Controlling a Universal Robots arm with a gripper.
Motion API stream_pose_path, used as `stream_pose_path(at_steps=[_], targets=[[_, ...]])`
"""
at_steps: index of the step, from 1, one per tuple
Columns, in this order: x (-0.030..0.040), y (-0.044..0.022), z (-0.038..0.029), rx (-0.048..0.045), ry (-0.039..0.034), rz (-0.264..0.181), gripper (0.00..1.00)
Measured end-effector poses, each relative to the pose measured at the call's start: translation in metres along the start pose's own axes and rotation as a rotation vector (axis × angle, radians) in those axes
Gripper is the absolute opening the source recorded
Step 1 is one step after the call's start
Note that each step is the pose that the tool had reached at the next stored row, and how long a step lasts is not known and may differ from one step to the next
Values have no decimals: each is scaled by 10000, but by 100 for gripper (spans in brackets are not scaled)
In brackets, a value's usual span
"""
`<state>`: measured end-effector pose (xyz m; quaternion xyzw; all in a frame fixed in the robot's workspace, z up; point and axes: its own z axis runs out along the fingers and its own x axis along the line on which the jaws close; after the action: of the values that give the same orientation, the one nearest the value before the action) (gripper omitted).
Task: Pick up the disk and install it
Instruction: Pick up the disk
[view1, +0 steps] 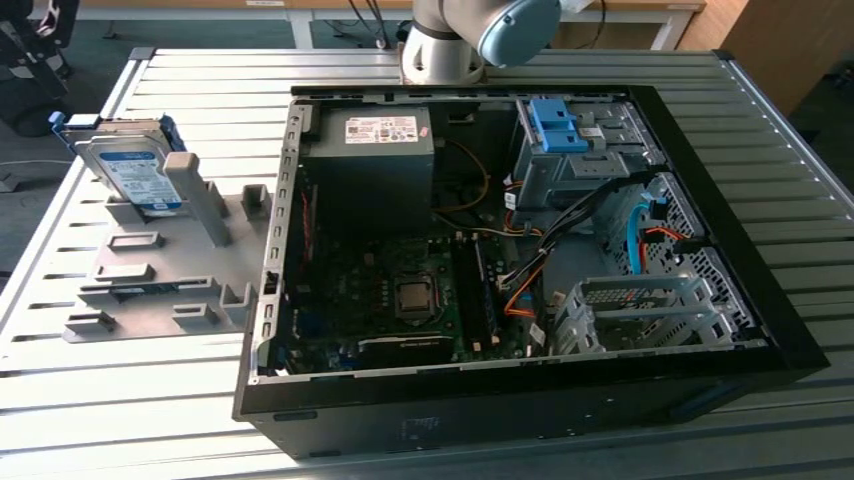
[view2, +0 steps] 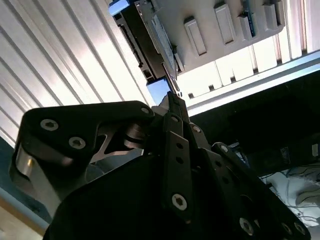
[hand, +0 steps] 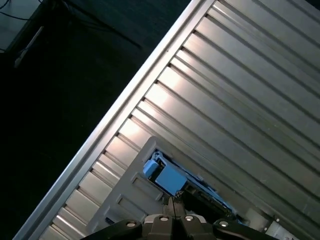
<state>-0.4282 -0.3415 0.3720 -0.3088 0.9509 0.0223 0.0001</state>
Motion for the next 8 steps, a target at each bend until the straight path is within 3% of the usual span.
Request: stream_pose_path(at_steps=[8], targets=[[0, 0, 3, -19, 58, -1372, 11]])
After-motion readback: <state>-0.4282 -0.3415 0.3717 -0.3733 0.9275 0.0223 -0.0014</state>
